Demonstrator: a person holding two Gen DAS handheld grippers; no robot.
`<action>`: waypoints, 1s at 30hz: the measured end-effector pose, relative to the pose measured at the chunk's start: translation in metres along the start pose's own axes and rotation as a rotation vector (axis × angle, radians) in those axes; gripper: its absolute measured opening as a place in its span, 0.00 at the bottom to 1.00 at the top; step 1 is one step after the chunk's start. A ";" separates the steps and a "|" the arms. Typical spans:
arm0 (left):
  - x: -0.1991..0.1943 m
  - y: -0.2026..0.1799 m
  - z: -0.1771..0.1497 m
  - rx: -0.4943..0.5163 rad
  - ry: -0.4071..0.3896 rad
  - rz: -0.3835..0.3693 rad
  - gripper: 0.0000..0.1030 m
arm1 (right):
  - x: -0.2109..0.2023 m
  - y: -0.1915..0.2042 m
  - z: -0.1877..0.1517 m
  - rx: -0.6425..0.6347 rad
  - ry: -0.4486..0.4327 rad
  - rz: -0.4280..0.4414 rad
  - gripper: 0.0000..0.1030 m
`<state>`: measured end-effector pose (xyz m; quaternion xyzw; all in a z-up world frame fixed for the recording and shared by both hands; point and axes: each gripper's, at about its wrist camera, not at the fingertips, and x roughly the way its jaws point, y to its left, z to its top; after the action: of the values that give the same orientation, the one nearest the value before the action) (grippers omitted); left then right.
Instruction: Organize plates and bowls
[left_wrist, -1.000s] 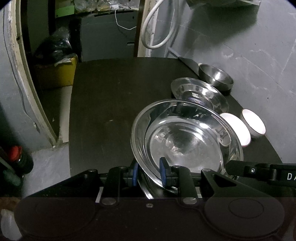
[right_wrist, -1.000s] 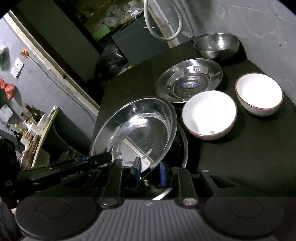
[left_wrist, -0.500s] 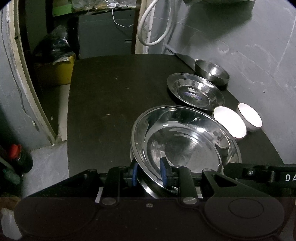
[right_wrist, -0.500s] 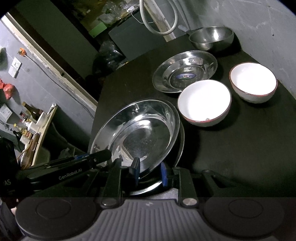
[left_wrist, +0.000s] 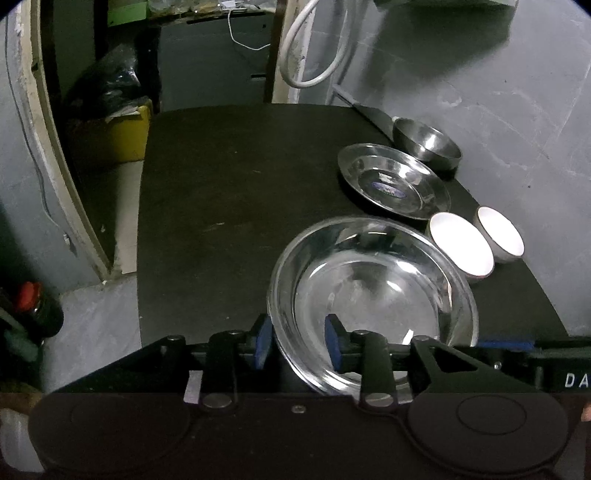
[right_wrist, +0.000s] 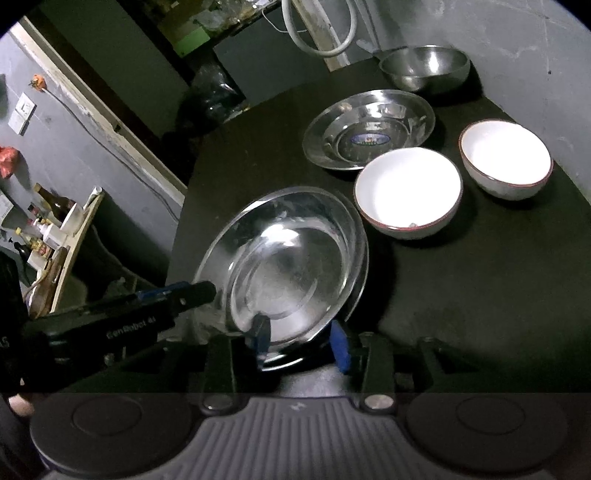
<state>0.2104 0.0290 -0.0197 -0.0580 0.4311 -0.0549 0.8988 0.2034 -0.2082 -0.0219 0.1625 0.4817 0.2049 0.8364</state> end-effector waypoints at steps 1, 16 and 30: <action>-0.001 0.001 0.000 -0.002 -0.002 -0.001 0.35 | 0.000 -0.001 0.000 0.003 0.000 0.000 0.45; -0.005 0.009 0.034 -0.025 -0.158 0.061 0.96 | -0.023 -0.003 0.026 -0.046 -0.115 -0.062 0.87; 0.023 -0.003 0.098 -0.103 -0.301 0.085 0.99 | -0.018 -0.012 0.094 -0.100 -0.228 -0.272 1.00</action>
<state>0.3009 0.0282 0.0242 -0.0934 0.2960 0.0148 0.9505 0.2799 -0.2346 0.0311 0.0763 0.3904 0.0936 0.9127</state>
